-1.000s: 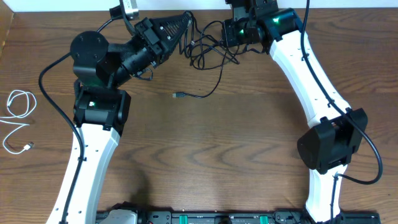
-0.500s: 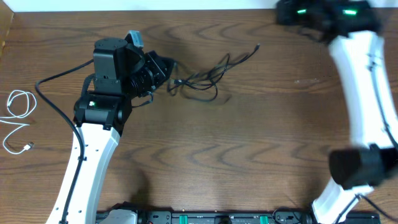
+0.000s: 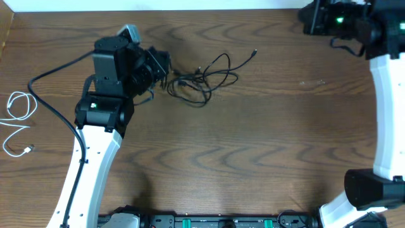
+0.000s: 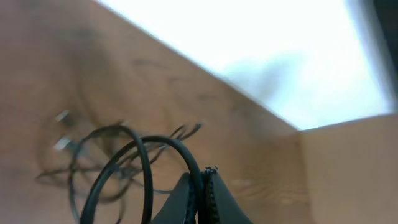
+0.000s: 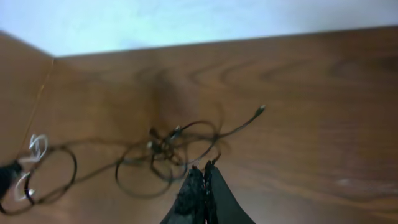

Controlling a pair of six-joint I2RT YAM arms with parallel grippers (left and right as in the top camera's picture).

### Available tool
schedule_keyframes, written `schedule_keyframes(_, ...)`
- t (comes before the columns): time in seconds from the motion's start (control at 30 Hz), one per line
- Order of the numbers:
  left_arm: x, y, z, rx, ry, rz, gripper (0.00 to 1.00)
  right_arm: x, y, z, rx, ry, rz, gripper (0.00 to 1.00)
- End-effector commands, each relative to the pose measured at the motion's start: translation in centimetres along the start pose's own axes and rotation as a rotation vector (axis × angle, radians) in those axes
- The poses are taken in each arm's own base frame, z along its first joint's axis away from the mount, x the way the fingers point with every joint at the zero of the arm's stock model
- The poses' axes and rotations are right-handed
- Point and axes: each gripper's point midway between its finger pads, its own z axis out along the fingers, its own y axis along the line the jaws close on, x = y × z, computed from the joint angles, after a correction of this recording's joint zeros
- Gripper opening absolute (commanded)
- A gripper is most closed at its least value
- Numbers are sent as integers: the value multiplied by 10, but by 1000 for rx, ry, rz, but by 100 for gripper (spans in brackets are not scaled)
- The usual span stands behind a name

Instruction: Untangle cables

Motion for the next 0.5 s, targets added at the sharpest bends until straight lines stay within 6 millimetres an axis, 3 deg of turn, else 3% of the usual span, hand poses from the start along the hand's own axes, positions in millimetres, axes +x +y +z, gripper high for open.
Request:
schedule_keyframes(0.0,-10,-45,-7,209,-6,78,8,12,24,9,-66,47,-36,1)
schedule_keyframes(0.1,-24,-85,-20,388,-56,119,8,19,33,12,-78,69,-47,2)
schedule_keyframes(0.23,-49,-124,-42,560,-140,57,8,27,41,15,-87,96,-84,2)
schedule_keyframes(0.37,-74,-153,-70,713,-226,-59,8,36,42,28,-75,134,-94,2)
schedule_keyframes(0.47,-91,-164,-86,787,-281,-175,8,42,37,43,-76,172,-80,1)
